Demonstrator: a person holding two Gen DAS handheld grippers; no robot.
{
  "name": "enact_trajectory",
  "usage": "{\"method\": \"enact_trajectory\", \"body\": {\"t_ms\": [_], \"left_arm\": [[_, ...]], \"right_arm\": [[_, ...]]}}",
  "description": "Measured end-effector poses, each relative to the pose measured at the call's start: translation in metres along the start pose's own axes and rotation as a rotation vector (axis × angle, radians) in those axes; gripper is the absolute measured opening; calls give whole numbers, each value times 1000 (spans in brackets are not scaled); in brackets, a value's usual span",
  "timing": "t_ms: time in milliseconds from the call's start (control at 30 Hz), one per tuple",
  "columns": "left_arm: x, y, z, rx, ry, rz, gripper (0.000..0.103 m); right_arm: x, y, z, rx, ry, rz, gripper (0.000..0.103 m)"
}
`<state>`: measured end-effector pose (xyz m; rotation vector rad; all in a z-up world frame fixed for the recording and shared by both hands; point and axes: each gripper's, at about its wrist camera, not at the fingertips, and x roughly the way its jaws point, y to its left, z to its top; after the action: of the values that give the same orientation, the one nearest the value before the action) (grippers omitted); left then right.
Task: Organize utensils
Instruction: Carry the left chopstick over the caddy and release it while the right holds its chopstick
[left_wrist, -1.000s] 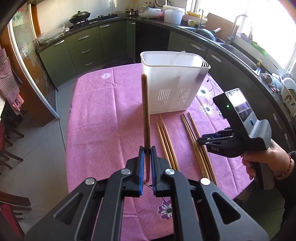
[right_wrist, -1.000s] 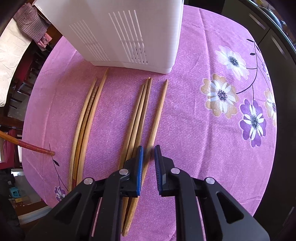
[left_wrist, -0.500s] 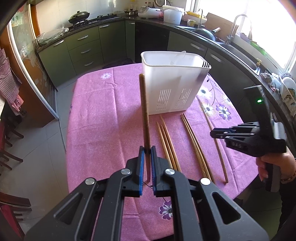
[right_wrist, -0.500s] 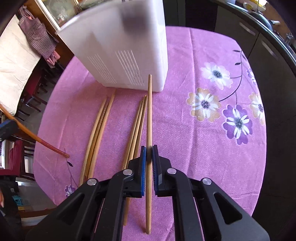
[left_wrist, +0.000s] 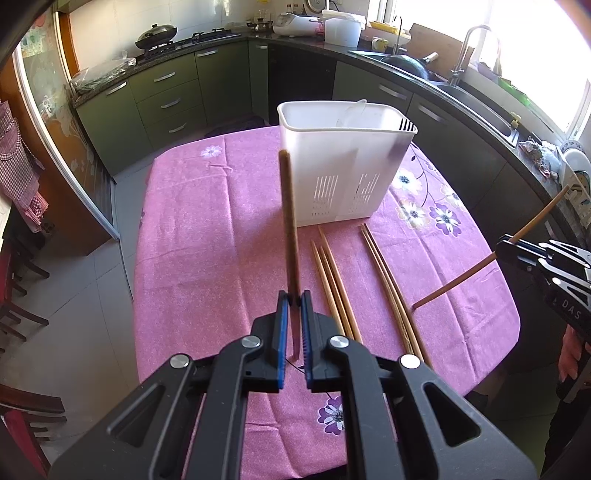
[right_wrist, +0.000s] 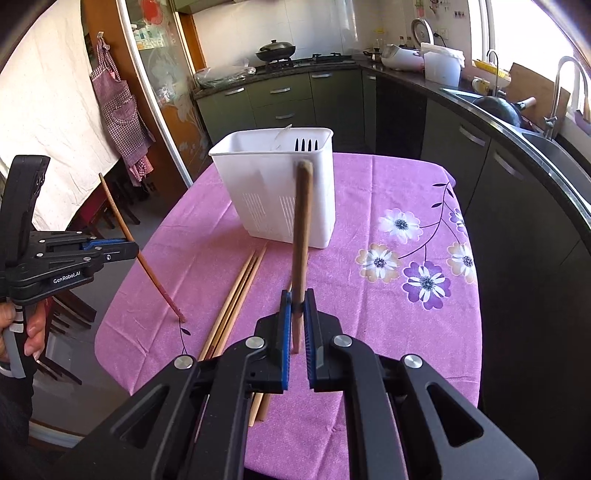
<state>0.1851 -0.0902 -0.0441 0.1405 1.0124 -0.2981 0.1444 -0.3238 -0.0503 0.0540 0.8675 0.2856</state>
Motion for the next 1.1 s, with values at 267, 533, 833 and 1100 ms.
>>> {"method": "enact_trajectory", "body": {"t_ms": [267, 533, 833, 1100], "left_arm": [[-6, -1, 1, 10, -9, -2, 7], [-11, -4, 11, 13, -21, -12, 7], [-52, -17, 62, 42, -105, -43, 7], [-101, -29, 130, 44, -255, -51, 7]], "right_arm": [[1, 1, 0, -5, 8, 16, 7], [0, 2, 5, -7, 7, 33, 7], [-8, 6, 20, -29, -19, 51, 7], [-5, 2, 24, -32, -13, 62, 7]]}}
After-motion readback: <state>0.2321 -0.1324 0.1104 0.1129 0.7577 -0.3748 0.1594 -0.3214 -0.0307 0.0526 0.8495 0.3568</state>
